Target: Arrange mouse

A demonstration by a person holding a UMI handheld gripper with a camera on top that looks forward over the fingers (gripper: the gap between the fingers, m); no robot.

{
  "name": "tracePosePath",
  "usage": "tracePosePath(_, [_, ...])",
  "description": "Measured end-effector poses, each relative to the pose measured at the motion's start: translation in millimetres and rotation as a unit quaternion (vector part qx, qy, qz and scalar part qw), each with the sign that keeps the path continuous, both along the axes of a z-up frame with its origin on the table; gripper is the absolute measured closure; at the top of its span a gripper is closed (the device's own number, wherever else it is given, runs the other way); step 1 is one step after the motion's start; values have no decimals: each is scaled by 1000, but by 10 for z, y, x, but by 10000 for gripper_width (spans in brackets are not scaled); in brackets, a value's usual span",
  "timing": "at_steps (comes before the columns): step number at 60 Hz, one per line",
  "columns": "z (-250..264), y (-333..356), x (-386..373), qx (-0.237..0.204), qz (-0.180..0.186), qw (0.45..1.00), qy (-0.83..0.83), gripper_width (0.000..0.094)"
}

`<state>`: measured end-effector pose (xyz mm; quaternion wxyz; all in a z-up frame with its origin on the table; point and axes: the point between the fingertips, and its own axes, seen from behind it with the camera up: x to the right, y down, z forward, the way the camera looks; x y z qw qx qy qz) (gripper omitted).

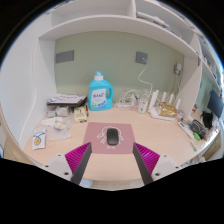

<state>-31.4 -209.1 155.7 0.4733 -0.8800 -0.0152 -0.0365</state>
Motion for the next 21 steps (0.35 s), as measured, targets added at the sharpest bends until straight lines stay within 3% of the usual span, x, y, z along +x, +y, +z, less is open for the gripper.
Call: tracePosePath(21, [106,-407,-104,5,0,1000,3,81])
